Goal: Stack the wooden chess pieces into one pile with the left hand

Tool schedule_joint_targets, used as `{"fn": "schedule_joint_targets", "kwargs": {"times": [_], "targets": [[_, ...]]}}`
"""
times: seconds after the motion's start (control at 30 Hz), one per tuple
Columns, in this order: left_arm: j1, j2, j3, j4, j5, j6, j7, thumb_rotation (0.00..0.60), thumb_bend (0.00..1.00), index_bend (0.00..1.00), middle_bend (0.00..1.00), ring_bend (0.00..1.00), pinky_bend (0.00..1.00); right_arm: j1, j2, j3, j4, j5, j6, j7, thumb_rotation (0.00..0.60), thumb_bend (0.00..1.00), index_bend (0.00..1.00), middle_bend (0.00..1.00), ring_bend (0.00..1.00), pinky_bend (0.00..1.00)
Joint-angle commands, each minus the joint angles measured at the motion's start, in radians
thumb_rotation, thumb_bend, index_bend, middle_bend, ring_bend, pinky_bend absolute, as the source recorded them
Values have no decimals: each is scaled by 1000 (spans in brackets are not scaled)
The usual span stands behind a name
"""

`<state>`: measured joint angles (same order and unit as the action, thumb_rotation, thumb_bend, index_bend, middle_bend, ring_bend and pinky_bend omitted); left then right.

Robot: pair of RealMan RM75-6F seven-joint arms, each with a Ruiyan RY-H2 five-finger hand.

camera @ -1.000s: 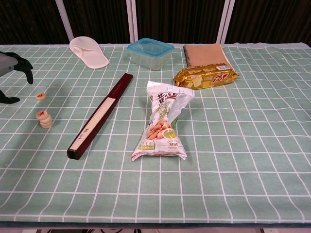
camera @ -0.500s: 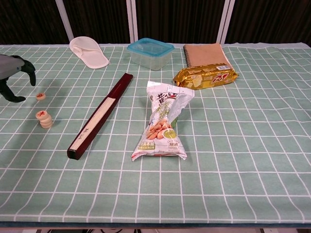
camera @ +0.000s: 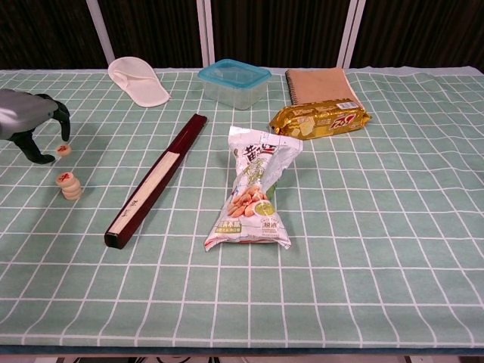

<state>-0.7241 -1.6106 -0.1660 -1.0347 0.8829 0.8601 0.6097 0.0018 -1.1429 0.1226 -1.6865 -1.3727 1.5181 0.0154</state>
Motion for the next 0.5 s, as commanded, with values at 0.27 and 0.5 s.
{"fn": "schedule_joint_targets", "kwargs": {"times": [0.27, 0.5], "targets": [[-12, -20, 5, 29, -16, 1, 35, 600, 300, 407, 125, 0, 85, 0, 0, 0, -3, 2, -2, -1, 600, 204, 115, 69, 60, 0], [-13, -30, 11, 38, -14, 2, 40, 600, 307, 422, 127, 0, 86, 0, 1, 1, -5, 7, -5, 3, 600, 204, 114, 69, 59, 0]]}}
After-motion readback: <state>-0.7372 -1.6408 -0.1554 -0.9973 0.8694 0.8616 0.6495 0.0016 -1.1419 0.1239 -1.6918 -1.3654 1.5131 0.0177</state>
